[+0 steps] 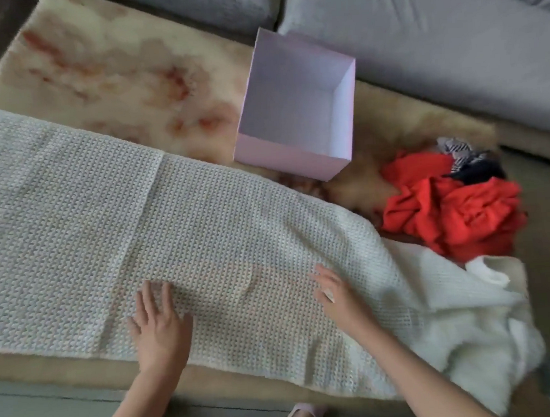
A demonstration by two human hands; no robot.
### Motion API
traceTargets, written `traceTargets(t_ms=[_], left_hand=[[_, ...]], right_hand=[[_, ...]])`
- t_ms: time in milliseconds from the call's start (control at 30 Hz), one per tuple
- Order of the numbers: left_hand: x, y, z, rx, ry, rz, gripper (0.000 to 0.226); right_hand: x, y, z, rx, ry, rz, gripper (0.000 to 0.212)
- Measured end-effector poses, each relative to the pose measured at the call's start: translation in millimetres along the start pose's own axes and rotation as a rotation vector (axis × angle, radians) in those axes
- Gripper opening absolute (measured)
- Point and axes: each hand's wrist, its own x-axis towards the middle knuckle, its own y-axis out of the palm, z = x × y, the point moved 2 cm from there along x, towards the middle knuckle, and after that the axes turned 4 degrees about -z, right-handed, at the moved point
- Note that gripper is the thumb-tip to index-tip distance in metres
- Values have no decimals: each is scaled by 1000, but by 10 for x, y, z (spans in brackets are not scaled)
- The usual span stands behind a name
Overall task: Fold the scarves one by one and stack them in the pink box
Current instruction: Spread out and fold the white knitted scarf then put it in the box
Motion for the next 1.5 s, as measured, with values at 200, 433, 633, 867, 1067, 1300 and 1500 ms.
traceTargets(t_ms=[200,433,633,867,1067,1300,1500], left_hand=[[-107,261,-1088,53,378,95,70],[109,473,-1931,128,563,135,68],[146,544,-1945,180,562,87,67],[252,635,-2172,249,502,120,78],[207,670,-2515,225,649,65,76],[644,654,-2814,258,710,65,78],[610,714,-2931,319,746,72,83]], right_hand=[[579,-828,-620,-22,127,-436,40],[1019,-949,-915,-204,208,-173,63],[1089,-996,-960,-176,201,-440,34],[1394,-1195,-882,-242,207,-430,46],[1302,-1160,-1138,-143,143,-464,50],[1332,-1233,-1339,-305,169,-400,22],[1314,-1200,-1237,-498,100,-699,13]])
